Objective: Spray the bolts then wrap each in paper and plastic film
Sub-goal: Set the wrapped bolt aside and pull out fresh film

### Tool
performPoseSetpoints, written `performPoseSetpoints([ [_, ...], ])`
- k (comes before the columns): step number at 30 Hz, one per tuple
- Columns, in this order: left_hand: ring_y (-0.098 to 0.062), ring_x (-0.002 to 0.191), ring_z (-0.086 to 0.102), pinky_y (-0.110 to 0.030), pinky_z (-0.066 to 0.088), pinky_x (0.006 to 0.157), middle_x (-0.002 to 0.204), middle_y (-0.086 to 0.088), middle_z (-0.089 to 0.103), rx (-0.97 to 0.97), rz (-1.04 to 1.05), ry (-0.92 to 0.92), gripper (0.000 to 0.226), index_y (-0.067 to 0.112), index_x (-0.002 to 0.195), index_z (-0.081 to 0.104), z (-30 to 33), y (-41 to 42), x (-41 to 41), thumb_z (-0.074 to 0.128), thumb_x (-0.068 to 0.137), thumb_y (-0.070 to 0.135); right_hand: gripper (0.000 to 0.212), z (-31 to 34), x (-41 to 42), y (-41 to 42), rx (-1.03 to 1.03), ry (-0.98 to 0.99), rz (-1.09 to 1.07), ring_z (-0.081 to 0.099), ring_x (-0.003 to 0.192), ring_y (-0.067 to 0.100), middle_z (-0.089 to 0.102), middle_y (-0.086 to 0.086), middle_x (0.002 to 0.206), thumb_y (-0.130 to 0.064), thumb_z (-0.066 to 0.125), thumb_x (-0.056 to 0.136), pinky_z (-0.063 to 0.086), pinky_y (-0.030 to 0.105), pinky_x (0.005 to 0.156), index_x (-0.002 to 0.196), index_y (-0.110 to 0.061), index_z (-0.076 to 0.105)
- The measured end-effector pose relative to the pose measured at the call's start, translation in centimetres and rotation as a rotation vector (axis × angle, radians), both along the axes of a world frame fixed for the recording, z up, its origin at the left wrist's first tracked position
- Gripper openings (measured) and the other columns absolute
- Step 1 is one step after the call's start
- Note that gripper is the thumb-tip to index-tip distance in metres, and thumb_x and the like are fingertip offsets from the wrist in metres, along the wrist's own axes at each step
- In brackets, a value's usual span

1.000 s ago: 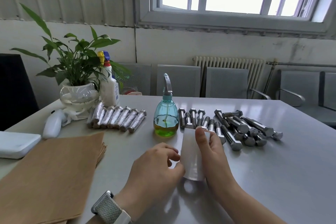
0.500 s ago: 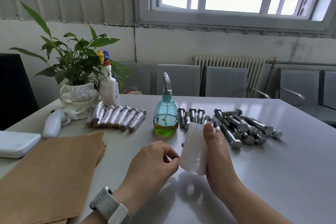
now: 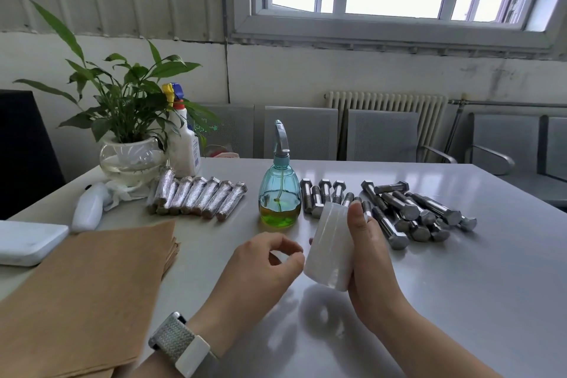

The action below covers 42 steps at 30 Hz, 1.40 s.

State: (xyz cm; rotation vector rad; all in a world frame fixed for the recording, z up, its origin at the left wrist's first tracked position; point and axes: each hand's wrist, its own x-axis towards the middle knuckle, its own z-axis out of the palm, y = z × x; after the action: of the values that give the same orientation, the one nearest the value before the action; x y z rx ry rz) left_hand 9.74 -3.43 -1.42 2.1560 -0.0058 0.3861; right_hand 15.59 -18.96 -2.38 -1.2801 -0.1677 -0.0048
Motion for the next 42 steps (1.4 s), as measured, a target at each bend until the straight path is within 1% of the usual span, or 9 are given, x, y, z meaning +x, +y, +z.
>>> performPoseSetpoints([
  [4,-0.001,0.076,0.063,-0.013,0.046,0.067,0.096,0.024,0.066,0.055,-0.052,-0.037,0.011,0.034,0.088,0.076,-0.51,-0.45,-0.06,0.067,0.083,0.031,0.071,-0.11,-0.02,0.15,-0.040,-0.043,-0.022,0.068,0.097,0.037,0.068,0.017,0.103,-0.075,0.059,0.067,0.057,0.058,0.081,0.109,-0.017,0.055],
  [8,-0.001,0.070,0.064,-0.024,0.052,0.067,0.089,0.023,0.066,0.087,-0.010,-0.110,0.014,0.034,0.070,0.072,-0.73,-0.81,-0.07,0.071,0.080,0.024,0.066,-0.44,0.15,0.06,-0.096,-0.147,-0.074,0.066,0.075,0.005,0.064,-0.015,0.079,-0.077,0.058,0.068,0.054,0.024,0.061,0.107,-0.024,0.054],
  [11,-0.001,0.071,0.063,-0.032,0.055,0.071,0.087,0.021,0.066,0.128,0.025,-0.105,0.007,0.031,0.077,0.074,-0.84,-0.72,0.11,0.071,0.081,0.027,0.059,-0.45,0.20,0.18,-0.093,-0.187,-0.070,0.065,0.072,-0.002,0.065,-0.020,0.079,-0.070,0.060,0.071,0.052,0.019,0.059,0.108,-0.025,0.054],
  [15,-0.001,0.075,0.064,-0.030,0.055,0.076,0.089,0.020,0.069,0.088,-0.023,-0.016,0.011,0.031,0.088,0.076,-0.87,-0.25,0.21,0.067,0.081,0.031,0.054,-0.49,0.11,0.28,-0.078,-0.206,-0.066,0.065,0.073,0.000,0.066,-0.019,0.079,-0.065,0.058,0.073,0.053,0.021,0.060,0.108,-0.024,0.054],
  [19,-0.004,0.073,0.064,-0.032,0.054,0.074,0.080,0.012,0.070,0.113,0.002,0.009,0.005,0.034,0.078,0.073,-0.67,-0.13,0.17,0.068,0.078,0.034,0.051,-0.56,0.07,0.21,-0.085,-0.209,-0.064,0.066,0.075,0.006,0.066,-0.016,0.080,-0.065,0.056,0.074,0.058,0.028,0.062,0.106,-0.026,0.055],
  [28,-0.003,0.070,0.061,-0.032,0.053,0.070,0.077,0.015,0.065,0.214,0.014,-0.042,0.006,0.030,0.074,0.069,-0.19,-0.37,-0.34,0.068,0.079,0.030,0.049,-0.76,0.19,0.28,-0.076,-0.228,-0.059,0.066,0.071,0.005,0.066,-0.016,0.078,-0.064,0.057,0.076,0.054,0.024,0.057,0.105,-0.025,0.054],
  [34,0.000,0.051,0.053,-0.011,0.036,0.050,0.060,0.021,0.061,0.086,0.008,0.019,0.007,0.029,0.070,0.067,-0.19,-0.20,-0.28,0.066,0.077,0.028,0.065,-0.63,0.17,0.16,-0.068,-0.171,-0.069,0.068,0.084,0.018,0.066,-0.007,0.087,-0.079,0.059,0.063,0.060,0.039,0.068,0.105,-0.030,0.056],
  [38,-0.003,0.059,0.062,-0.009,0.040,0.051,0.064,0.012,0.067,-0.071,-0.019,0.078,0.008,0.024,0.072,0.067,-0.04,-0.06,0.06,0.065,0.080,0.022,0.059,-0.34,0.07,0.24,-0.034,-0.079,-0.072,0.066,0.099,0.037,0.064,0.016,0.107,-0.076,0.058,0.069,0.058,0.054,0.078,0.105,-0.029,0.057],
  [42,0.001,0.061,0.063,-0.010,0.043,0.054,0.071,0.011,0.072,-0.155,-0.048,0.135,0.010,0.030,0.085,0.074,-0.03,0.10,0.12,0.068,0.078,0.033,0.073,0.12,-0.06,0.29,0.008,-0.019,-0.065,0.065,0.103,0.041,0.063,0.023,0.114,-0.080,0.059,0.060,0.054,0.064,0.083,0.107,-0.024,0.056],
])
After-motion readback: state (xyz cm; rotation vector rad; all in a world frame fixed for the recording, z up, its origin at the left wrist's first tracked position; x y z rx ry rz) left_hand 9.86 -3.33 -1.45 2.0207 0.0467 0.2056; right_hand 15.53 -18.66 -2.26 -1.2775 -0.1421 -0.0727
